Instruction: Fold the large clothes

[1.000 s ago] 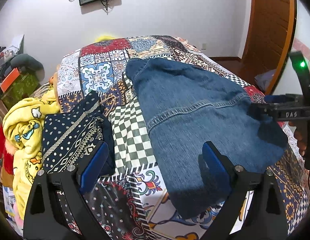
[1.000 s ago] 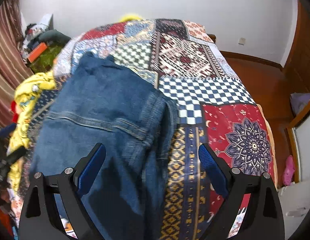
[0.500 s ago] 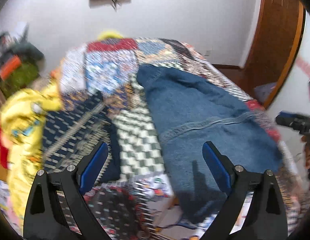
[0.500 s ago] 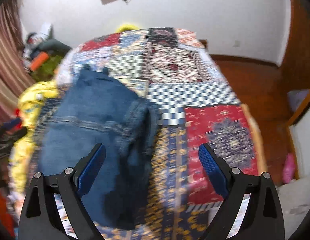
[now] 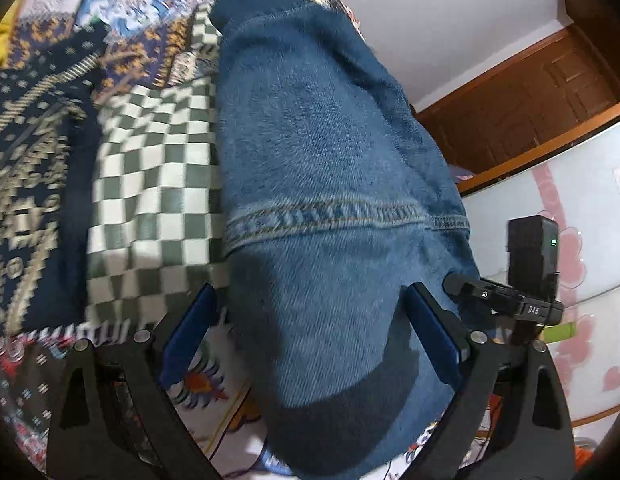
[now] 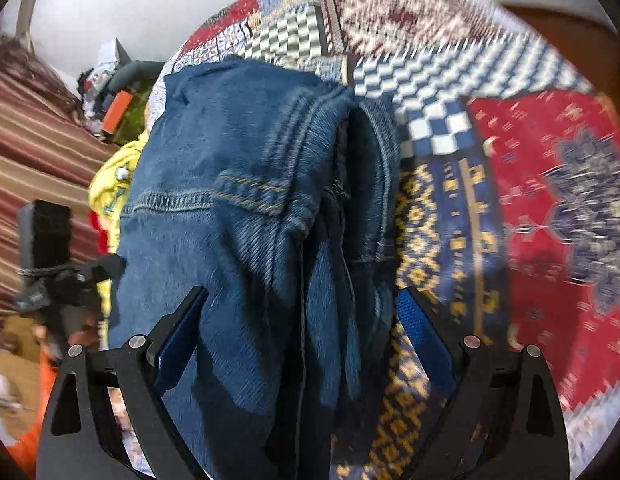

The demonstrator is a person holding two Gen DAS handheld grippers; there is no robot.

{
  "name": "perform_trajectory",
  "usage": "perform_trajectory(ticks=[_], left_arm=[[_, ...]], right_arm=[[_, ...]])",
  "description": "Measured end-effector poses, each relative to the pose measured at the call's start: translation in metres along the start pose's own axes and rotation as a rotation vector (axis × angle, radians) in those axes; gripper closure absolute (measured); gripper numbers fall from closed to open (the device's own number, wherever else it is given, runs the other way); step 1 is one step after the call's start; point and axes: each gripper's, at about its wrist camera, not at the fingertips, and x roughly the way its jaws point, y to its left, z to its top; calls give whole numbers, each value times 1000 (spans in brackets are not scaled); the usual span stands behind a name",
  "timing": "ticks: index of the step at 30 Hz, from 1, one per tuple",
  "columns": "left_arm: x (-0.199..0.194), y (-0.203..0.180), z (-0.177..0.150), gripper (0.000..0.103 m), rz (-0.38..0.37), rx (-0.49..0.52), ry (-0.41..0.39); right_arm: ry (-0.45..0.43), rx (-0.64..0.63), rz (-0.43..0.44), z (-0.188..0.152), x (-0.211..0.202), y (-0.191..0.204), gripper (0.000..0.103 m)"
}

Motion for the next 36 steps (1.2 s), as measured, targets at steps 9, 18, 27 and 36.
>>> perform_trajectory(ticks=[9, 18, 27, 36], left_arm=[[39, -2, 14, 6, -51, -42, 40], [20, -6, 9, 29, -30, -4, -1], [-49, -26, 6, 45, -35, 65, -91], [-178, -5, 7, 46, 6, 85, -276]], right_arm=[[59, 25, 118, 15, 21, -11, 0], [42, 31, 124, 5, 8, 0, 29], [-7, -63, 62, 11, -13, 63, 61], [-113, -211, 126, 29, -21, 170, 61]])
